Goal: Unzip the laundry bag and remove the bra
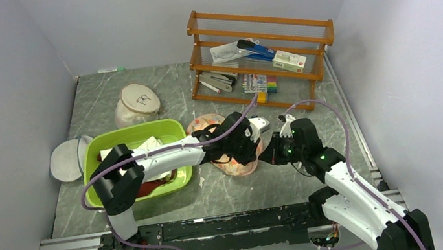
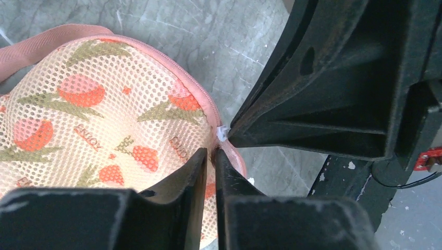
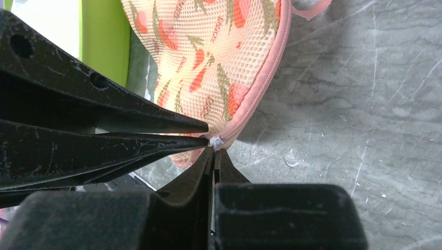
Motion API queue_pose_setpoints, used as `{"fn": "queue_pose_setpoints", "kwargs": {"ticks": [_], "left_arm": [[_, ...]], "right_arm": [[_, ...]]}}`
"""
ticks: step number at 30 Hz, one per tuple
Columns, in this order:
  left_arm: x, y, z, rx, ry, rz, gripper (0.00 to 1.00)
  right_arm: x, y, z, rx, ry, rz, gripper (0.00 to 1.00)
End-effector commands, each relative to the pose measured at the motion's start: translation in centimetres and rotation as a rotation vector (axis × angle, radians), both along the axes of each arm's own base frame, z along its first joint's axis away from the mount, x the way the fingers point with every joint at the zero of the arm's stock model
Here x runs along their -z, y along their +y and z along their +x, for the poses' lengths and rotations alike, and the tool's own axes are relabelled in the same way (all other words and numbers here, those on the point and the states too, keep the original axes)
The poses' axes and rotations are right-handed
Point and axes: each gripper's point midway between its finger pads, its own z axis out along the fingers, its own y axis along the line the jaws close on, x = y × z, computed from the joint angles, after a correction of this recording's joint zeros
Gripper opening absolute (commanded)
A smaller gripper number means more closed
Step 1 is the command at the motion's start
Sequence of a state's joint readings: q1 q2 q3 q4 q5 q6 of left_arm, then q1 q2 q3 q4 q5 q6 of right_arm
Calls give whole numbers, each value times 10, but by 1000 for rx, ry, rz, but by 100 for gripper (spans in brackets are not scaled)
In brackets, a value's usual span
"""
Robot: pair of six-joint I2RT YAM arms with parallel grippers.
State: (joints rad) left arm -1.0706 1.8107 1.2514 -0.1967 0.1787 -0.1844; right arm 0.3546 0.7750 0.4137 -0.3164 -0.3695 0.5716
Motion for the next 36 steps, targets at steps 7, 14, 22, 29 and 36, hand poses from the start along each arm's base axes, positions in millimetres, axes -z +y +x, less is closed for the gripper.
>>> {"fn": "queue_pose_setpoints", "kwargs": {"ticks": [7,14,22,29,36], "left_arm": [[-19,0,6,-2,-56,3,7],[-39,4,-1,46,-81,-44,7],[-45,13,-4,33,-91,-49,7],[-42,21,-11,18,-68,-55,7],[-26,31,-18,-9,-26,-29,10]], "right_arm": [[10,-2,3,18,0,-3,0],[19,-17,22,153,-10,-58,0],[14,-29,52,276,-78,-88,0],[14,-44,83,322,-165,-197,0],[6,-23,73,179,-177,-143,0]]}}
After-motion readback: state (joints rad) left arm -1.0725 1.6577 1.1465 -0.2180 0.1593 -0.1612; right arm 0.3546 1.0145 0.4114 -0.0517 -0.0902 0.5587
